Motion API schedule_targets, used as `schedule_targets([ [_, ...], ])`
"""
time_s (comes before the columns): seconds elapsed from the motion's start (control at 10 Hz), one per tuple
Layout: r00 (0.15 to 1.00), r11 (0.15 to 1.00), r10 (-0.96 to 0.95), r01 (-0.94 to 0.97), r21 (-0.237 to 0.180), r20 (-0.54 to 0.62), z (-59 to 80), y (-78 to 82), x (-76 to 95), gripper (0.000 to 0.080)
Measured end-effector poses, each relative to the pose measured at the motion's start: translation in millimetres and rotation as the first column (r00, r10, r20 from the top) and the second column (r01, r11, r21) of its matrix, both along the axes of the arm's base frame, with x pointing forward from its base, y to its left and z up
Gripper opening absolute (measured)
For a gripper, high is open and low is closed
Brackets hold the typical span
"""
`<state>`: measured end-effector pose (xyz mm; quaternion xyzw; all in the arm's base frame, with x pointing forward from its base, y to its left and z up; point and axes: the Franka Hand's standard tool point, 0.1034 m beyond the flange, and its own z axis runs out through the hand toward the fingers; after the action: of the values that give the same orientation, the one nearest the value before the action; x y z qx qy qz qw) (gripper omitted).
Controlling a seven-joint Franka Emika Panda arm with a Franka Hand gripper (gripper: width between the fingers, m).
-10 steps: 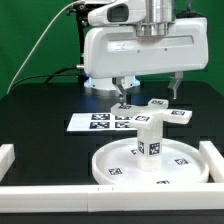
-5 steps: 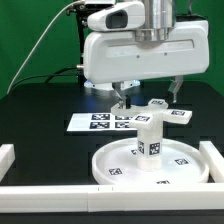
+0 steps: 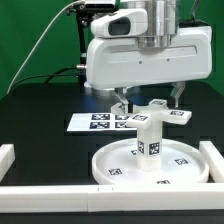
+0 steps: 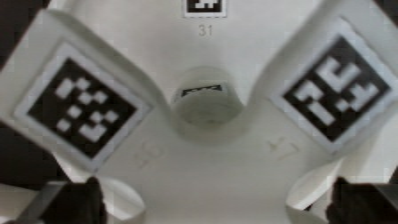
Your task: Assemble round table
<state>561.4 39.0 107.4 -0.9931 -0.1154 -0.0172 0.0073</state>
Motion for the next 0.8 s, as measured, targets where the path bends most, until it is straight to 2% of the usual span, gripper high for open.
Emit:
schedule_targets([
  [0.1, 1.0, 1.0, -0.015, 0.015, 0.0, 0.0, 0.0, -0.1, 0.0, 0.0562],
  [0.2, 1.0, 1.0, -0.016, 0.016, 0.001, 0.006, 2.1, -0.3, 1.9, 0.0425],
  [0.3, 1.0, 1.0, -0.026, 0.026, -0.002, 0.01, 3.0, -5.0, 3.0, 0.0219],
  [0.4, 0.994, 0.994, -0.112, 0.112, 0.0, 0.011, 3.4, -7.9, 3.7, 0.0219],
  [0.5, 0.98, 0.98, -0.201, 0.201, 0.004, 0.012, 3.6, -9.2, 4.2, 0.0086],
  [0.6, 0.966, 0.967, -0.257, 0.257, 0.006, 0.01, 3.2, -8.4, 4.0, 0.0028],
  [0.8, 0.958, 0.958, -0.286, 0.286, 0.007, 0.009, 3.1, -8.6, 4.0, 0.0002],
])
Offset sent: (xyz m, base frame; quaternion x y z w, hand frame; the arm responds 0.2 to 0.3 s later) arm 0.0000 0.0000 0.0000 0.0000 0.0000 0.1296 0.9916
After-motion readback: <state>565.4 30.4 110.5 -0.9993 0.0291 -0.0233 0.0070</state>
